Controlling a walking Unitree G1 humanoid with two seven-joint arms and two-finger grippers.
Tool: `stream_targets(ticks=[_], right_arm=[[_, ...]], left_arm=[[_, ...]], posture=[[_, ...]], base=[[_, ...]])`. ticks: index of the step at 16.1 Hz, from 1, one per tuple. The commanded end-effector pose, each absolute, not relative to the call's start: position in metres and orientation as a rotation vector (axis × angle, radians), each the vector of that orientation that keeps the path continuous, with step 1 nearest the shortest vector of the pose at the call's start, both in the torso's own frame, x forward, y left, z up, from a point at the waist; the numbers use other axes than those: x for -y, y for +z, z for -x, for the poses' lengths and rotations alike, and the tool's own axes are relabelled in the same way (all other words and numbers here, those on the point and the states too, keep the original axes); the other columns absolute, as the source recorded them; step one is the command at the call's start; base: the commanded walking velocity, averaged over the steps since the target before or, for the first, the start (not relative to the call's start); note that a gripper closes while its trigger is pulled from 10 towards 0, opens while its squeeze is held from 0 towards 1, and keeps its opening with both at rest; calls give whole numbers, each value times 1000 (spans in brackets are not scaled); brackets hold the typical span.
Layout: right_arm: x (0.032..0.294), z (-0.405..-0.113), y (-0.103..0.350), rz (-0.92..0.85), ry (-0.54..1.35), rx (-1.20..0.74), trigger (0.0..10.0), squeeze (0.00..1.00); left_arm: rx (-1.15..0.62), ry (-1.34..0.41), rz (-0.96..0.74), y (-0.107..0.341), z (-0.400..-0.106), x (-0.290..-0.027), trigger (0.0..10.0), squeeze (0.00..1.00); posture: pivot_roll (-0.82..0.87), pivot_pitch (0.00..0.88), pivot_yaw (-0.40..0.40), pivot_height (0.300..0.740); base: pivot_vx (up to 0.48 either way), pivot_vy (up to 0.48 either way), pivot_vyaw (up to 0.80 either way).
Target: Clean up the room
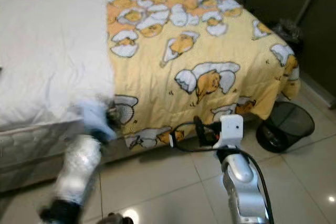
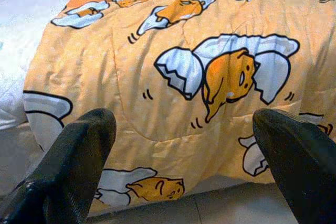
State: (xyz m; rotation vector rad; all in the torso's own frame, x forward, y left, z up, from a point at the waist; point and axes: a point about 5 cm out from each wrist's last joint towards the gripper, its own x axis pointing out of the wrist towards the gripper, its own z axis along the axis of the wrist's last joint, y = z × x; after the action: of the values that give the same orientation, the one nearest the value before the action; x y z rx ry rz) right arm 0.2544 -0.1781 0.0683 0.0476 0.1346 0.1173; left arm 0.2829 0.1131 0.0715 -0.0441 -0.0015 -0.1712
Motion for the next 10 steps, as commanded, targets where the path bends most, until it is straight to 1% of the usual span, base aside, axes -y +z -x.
stream_targets(ticks=[1,2,3,6,7,8,9,10], right_arm=[[181,-255,68,-39,84,-127,10000,0],[180,-257,63,-21,69,-146,10000,0],[182,-260,64,-3,67,-141,10000,0],[188,-261,66,4,47,-127,10000,0],[191,-258,64,14,39,-135,10000,0],[197,-255,60,143,12,-164,10000,0],[196,-256,55,191,24,-189,10000,0],[194,-257,54,168,20,-193,10000,0]], left_arm=[[15,-112,42,79,-287,-132,10000,1000],[-12,-79,14,73,-286,-141,10000,1000],[-32,-16,-19,70,-285,-151,10000,0],[-88,76,-82,67,-278,-166,10000,0],[-130,130,-110,62,-276,-173,10000,592],[-98,144,-119,65,-271,-177,10000,1000],[-100,139,-147,64,-269,-175,10000,1000],[-100,134,-166,64,-269,-173,10000,1000]], posture=[[-177,0,53,740],[-178,0,54,740],[-180,0,55,740],[-182,0,48,740],[-183,0,46,740],[-174,0,39,740],[-173,0,41,740],[-171,0,43,740]], base=[[0,-480,725],[0,-480,656],[0,0,619],[0,0,573],[0,0,575],[0,0,681],[0,0,800],[0,0,800]])
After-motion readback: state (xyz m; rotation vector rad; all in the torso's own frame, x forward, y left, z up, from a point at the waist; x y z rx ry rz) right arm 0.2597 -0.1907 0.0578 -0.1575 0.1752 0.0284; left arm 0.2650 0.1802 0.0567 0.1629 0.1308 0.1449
